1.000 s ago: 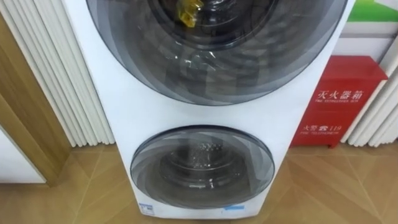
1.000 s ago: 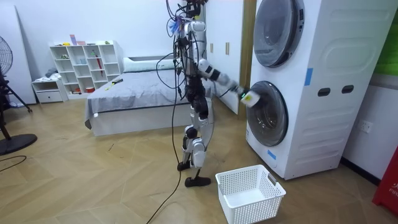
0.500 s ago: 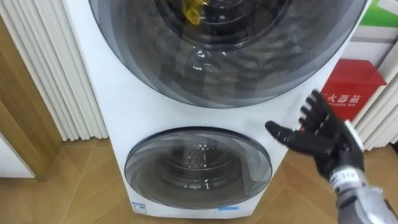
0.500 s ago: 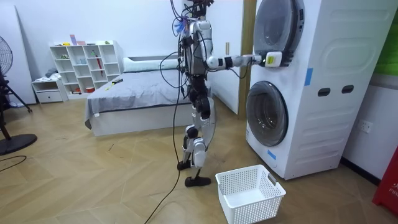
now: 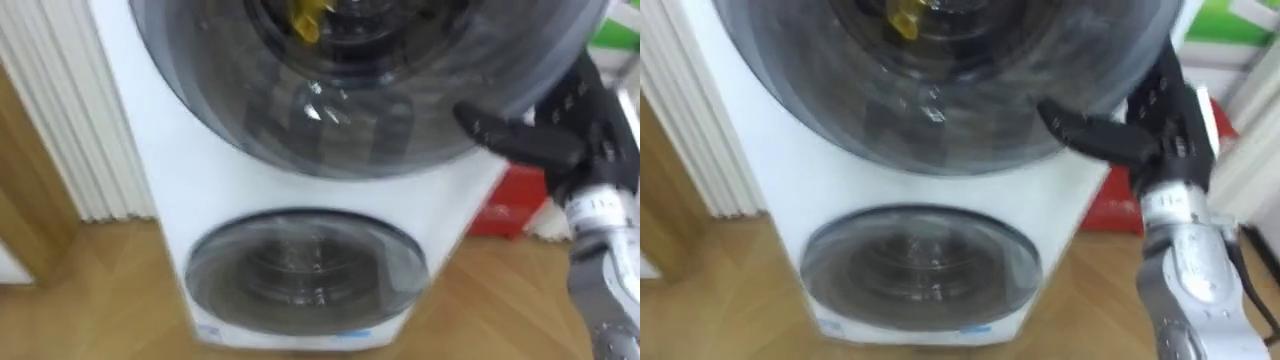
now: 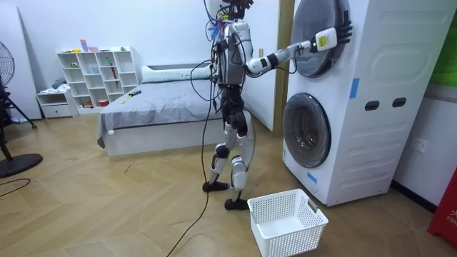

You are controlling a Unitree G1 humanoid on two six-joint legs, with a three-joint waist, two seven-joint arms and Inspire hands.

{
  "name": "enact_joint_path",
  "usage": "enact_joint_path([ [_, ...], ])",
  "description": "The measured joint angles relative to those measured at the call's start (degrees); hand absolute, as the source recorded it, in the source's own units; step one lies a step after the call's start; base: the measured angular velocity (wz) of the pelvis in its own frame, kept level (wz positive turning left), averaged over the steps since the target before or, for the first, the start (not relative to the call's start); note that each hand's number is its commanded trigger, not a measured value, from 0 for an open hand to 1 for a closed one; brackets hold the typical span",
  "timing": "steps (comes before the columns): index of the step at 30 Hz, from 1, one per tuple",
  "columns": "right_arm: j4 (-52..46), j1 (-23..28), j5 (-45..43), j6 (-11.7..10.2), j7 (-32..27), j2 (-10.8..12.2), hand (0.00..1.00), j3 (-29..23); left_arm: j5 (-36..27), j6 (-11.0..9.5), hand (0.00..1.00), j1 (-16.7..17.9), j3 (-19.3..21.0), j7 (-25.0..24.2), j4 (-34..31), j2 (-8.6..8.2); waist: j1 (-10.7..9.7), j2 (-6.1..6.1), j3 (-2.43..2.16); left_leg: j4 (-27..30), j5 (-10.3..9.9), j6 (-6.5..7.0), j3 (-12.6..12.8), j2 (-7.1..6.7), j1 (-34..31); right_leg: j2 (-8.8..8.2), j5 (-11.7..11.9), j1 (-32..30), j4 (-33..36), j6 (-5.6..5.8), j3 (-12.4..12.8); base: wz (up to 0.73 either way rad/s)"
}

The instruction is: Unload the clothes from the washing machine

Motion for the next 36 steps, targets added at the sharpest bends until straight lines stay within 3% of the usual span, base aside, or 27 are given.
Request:
enact_joint_path([
  [1, 0.00, -0.22, -0.06, 0.00, -0.46, -0.07, 0.00, -0.50, 0.04, 0.12, 0.00, -0.10, -0.02, 0.13, -0.12, 0.11, -0.10, -0.11, 0.04, -0.15, 0.25, -0.32, 1.28, 0.14, -0.89, -0.21, 0.00, 0.23, -0.02, 0.01, 0.88, 0.37],
  [2, 0.01, -0.91, -0.03, 0.04, -0.87, -0.11, 0.00, -0.92, 0.08, 0.04, 0.00, -0.21, -0.02, 0.53, -0.42, 0.16, 0.01, -0.15, 0.06, -0.17, 0.81, 0.40, 3.58, 0.65, -3.35, -0.46, -0.07, 0.40, 0.00, 0.18, 2.10, 0.22],
  [3, -0.04, -1.23, 0.13, 0.07, -0.67, -0.16, 0.00, -0.95, 0.13, 0.51, 0.00, -0.15, -0.16, 1.03, -0.27, 0.26, 0.59, -0.35, -0.30, 0.71, 1.57, 0.97, 4.80, 0.48, -3.38, -0.73, -0.11, 0.63, -0.08, 0.79, 1.54, 0.17],
  [8, -0.25, -1.20, 0.80, 0.73, -1.25, -0.19, 0.00, -1.42, 1.37, 3.14, 0.00, 0.86, -1.10, 1.45, 0.34, -0.27, 2.15, -0.40, -0.43, 0.72, 1.68, 1.20, 4.48, -0.71, -2.53, -1.54, -0.22, 1.53, -0.12, 1.08, -1.13, -0.01],
  [11, -0.25, -1.61, 0.80, 0.73, 0.04, -0.21, 0.00, -1.40, 2.50, 3.40, 0.00, 0.75, -1.13, 1.45, 0.37, -0.51, 2.29, -0.41, -0.45, 0.83, 1.73, 1.31, 4.38, -1.44, -2.65, -2.09, -1.00, 1.54, -0.05, 2.11, -1.38, 0.01],
  [16, -2.36, -1.44, 1.53, 0.74, 3.16, -0.18, 0.00, -1.25, 5.87, 4.13, 0.00, 0.48, -2.51, 1.33, 0.55, -0.62, 2.06, 0.18, -0.13, 0.62, 1.80, 1.34, 4.39, -1.39, -2.58, -1.85, -1.55, 1.55, 0.17, 1.48, -0.90, 0.00],
  [22, -4.42, 0.22, 0.69, -0.14, 6.05, -0.05, 0.00, -0.13, 5.82, 4.53, 0.00, 0.44, -4.99, -0.34, 0.36, -0.21, 1.96, 0.85, -0.35, 1.14, 1.79, 1.11, 4.43, -1.02, -2.40, -1.25, -1.50, 1.60, 0.07, 1.08, -0.18, -0.06],
  [27, -5.57, 5.78, 0.85, -3.57, 8.69, 1.29, 0.00, 1.03, 5.80, 4.61, 0.00, -0.09, -7.85, -1.09, -0.47, 0.51, 1.94, 0.93, -0.40, 1.12, 1.80, 1.10, 5.15, -1.00, -2.24, -1.13, -1.53, 1.49, -0.14, 1.05, 0.09, -0.09],
  [36, -5.31, 13.34, 3.41, -3.71, 11.59, 4.12, 0.00, 3.78, 5.85, 5.00, 0.00, -0.55, -11.31, -1.47, -1.35, 1.48, 1.80, 0.94, -0.40, 1.12, 1.80, 1.10, 5.99, -1.02, -2.38, -1.13, -1.54, 0.98, -0.16, 1.07, 0.60, -0.04],
])
